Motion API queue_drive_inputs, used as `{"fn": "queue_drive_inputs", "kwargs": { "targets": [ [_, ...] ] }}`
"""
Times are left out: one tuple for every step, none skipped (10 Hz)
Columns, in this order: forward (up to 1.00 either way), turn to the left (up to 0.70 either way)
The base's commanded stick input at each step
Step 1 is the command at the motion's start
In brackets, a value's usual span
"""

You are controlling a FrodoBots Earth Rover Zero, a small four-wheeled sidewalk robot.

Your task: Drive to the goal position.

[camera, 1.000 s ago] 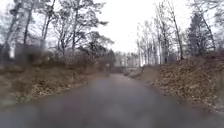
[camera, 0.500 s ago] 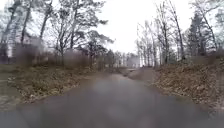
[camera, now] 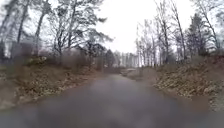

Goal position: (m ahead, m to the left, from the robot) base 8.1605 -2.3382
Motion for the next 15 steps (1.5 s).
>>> {"fn": "queue_drive_inputs", "kwargs": {
  "targets": [
    [1.0, 0.0],
    [1.0, 0.0],
    [1.0, 0.0],
    [1.0, 0.0],
    [1.0, 0.0],
    [1.0, 0.0],
    [1.0, 0.0],
    [1.0, 0.0],
    [1.0, 0.0],
    [1.0, 0.0],
    [1.0, 0.0],
    [1.0, 0.0],
    [1.0, 0.0],
    [1.0, 0.0],
    [1.0, 0.0]
  ]
}}
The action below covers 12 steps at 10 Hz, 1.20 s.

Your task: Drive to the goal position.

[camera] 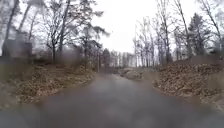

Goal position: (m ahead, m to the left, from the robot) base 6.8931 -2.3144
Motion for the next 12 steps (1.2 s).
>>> {"fn": "queue_drive_inputs", "kwargs": {
  "targets": [
    [1.0, 0.0],
    [1.0, 0.0],
    [1.0, 0.0],
    [1.0, 0.0],
    [1.0, 0.0],
    [1.0, 0.0],
    [1.0, 0.0],
    [1.0, 0.0],
    [1.0, 0.0],
    [1.0, 0.0],
    [1.0, 0.0],
    [1.0, 0.0]
  ]
}}
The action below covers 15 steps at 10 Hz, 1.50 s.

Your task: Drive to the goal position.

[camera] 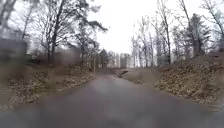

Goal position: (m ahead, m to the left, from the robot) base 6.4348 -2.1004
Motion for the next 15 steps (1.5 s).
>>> {"fn": "queue_drive_inputs", "kwargs": {
  "targets": [
    [1.0, 0.0],
    [1.0, 0.0],
    [1.0, 0.0],
    [1.0, 0.0],
    [1.0, 0.0],
    [1.0, 0.0],
    [1.0, 0.0],
    [1.0, 0.0],
    [1.0, 0.0],
    [1.0, 0.0],
    [1.0, 0.0],
    [1.0, 0.0],
    [1.0, 0.0],
    [1.0, 0.0],
    [1.0, 0.0]
  ]
}}
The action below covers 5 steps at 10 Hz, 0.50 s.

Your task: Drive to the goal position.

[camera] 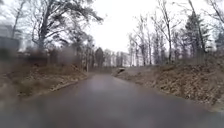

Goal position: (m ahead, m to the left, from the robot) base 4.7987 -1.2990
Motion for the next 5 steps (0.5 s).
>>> {"fn": "queue_drive_inputs", "kwargs": {
  "targets": [
    [1.0, 0.0],
    [1.0, 0.0],
    [1.0, 0.0],
    [1.0, 0.0],
    [1.0, 0.0]
  ]
}}
